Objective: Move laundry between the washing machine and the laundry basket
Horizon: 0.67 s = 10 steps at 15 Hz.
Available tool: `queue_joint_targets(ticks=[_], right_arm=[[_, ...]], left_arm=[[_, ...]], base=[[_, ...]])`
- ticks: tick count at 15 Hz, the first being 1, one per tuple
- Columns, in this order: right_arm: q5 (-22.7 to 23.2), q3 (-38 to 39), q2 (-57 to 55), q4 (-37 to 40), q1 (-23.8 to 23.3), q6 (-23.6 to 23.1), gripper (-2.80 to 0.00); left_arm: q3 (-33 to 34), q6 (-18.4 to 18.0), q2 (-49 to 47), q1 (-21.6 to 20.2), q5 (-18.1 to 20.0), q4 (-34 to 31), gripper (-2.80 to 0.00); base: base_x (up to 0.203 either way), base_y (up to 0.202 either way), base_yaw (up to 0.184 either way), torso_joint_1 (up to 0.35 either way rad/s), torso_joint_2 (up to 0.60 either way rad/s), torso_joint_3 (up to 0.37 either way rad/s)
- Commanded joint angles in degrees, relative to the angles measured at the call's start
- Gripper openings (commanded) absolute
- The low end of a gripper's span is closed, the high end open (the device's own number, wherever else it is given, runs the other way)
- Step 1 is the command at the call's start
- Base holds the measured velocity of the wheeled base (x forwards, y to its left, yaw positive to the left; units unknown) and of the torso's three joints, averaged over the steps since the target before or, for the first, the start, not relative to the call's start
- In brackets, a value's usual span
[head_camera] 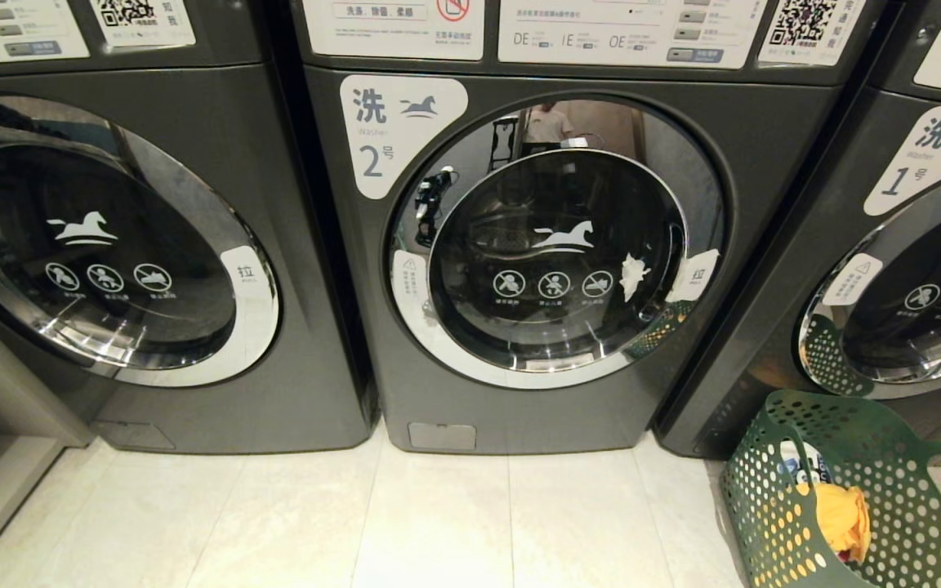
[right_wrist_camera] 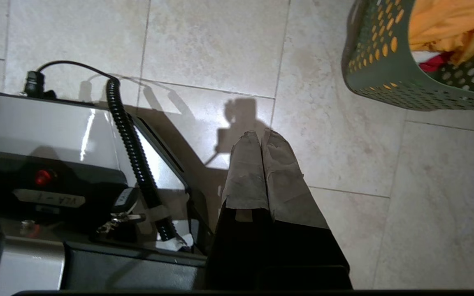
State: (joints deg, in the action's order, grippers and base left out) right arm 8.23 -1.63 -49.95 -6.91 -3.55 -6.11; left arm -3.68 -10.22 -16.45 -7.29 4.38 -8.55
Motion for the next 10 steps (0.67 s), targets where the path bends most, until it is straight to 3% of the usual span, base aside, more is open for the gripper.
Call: queue_joint_targets(ticks=[1,3,6,7,10], right_arm=[[-1.59,-0.89,13.68,8.30,0.12,-0.26,-2.80],[-3.58,-1.33,23.74,12.22,0.59,-0.73,-2.80],[-4.75,-1.55,37.40,14.30,3.37,-0.72,-2.80],[-4.98,-1.63,41.82,14.70,3.50,-0.62,-2.80],[-5.72,-1.40,50.06,14.73,3.69,-0.43,-2.80]], left_arm=[[1.85,-0.37,0.26,0.24,-0.22,4.36,-2.80],[1.83,-0.77,0.27,0.76,-0.25,4.41,-2.80],[1.84,-0.40,1.74,9.17,-0.23,4.41,-2.80],[1.86,-0.20,2.63,10.08,-0.24,4.41,-2.80],[1.84,-0.06,11.47,8.41,-0.25,4.37,-2.80]], base=[[0.000,0.000,0.000,0.000,0.00,0.000],[0.000,0.000,0.000,0.000,0.00,0.000],[0.000,0.000,0.000,0.000,0.00,0.000],[0.000,0.000,0.000,0.000,0.00,0.000],[0.000,0.000,0.000,0.000,0.00,0.000]])
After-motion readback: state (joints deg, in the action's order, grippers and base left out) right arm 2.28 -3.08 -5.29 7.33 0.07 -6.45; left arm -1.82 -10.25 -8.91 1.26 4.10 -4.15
